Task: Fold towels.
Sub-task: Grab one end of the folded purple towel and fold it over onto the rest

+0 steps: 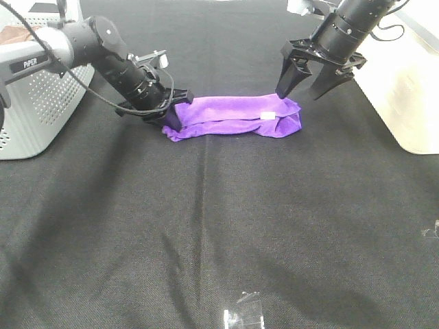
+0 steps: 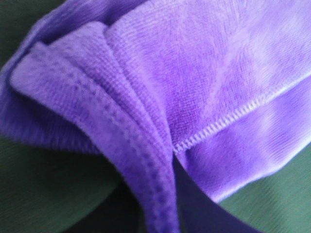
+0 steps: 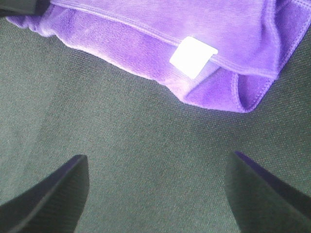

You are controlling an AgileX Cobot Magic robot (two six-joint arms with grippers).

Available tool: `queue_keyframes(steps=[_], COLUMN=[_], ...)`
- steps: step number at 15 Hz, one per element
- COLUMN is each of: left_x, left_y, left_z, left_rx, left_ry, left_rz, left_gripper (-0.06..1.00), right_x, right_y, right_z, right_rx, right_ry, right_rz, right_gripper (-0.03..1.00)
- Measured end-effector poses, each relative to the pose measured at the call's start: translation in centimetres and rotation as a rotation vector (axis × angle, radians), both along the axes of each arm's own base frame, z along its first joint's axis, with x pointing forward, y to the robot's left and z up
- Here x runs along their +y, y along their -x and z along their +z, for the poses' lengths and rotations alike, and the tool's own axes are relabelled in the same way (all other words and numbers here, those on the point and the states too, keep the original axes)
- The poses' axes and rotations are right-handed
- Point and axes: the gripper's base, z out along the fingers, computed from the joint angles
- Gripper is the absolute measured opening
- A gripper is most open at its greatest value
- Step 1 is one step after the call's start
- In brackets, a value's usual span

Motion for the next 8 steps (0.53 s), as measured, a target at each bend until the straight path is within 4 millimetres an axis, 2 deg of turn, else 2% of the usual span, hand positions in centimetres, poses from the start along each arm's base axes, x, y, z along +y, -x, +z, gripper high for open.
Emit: queue_keyframes(steps=[2, 5, 8], left_x=[0.2, 1.4, 1.7], left_y=[0.0, -0.5, -1.0], left_z=[0.6, 4.1, 6.5], left_rx=[-0.010, -0.060, -0.145], left_ry=[-0.050, -0.220, -0.255], left_rz=[-0.031, -0.088, -0.083], left_gripper=[0.03, 0.03, 0.03], right_x=[0.0, 0.0, 0.1], right_y=[0.0, 0.1, 0.1], right_z=[0.0, 0.0, 0.0], right_rx=[0.005, 0.008, 0.013], right_ry=[0.000, 0.001, -0.008], right_rz=[0.002, 0.004, 0.004], right_gripper=[0.76, 0.76, 0.76])
